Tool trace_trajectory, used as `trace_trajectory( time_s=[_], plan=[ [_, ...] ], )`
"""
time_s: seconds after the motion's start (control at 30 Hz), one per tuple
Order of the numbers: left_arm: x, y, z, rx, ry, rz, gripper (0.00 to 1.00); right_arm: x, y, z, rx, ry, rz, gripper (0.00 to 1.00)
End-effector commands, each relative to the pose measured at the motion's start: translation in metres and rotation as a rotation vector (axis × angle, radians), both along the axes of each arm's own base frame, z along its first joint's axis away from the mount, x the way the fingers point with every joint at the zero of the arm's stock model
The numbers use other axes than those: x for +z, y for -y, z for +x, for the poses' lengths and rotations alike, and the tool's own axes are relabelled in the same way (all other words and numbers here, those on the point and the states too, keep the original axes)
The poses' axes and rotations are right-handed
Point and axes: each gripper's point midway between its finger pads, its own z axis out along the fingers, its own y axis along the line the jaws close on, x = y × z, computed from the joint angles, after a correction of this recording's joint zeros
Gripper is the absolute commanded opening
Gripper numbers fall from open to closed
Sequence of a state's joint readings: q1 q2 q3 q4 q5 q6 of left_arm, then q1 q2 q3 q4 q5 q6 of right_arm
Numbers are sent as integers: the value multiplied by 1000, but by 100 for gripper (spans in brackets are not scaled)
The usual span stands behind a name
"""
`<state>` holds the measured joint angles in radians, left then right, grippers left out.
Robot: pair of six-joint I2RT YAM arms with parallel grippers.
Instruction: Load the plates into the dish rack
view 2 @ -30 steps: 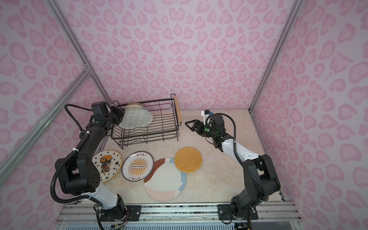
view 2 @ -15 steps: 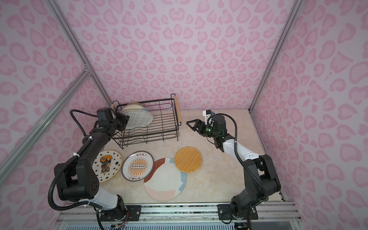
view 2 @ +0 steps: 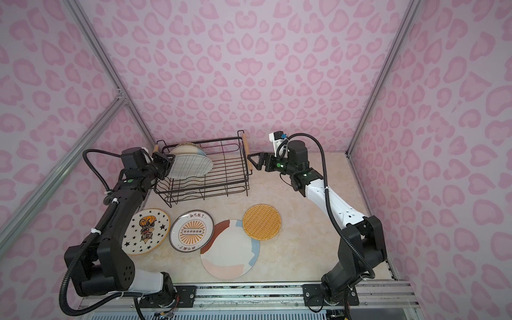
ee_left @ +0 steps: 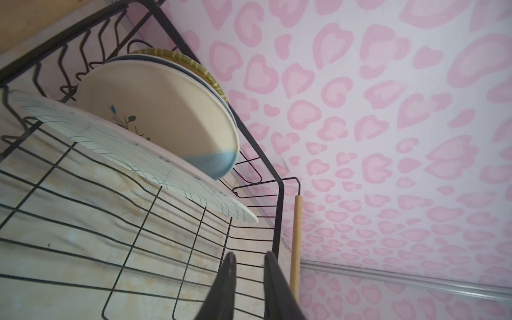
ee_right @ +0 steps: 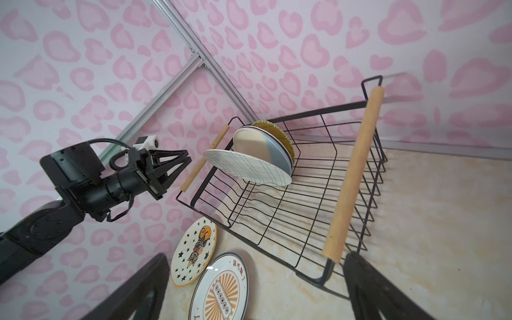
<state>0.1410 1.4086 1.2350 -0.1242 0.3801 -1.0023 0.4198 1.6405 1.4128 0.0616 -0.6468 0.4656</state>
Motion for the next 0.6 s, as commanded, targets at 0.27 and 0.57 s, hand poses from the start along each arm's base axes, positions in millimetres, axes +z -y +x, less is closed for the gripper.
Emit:
trace_trajectory(
  time_s=[0.27,0.57],
  plan=[
    [14,-13,-104,-82,-26,319,66,-18,-94,19,218,451,-349,96],
    [-10,8,-158,-156,32,379,97,-55,-170,46,396,594,-380,73]
  ],
)
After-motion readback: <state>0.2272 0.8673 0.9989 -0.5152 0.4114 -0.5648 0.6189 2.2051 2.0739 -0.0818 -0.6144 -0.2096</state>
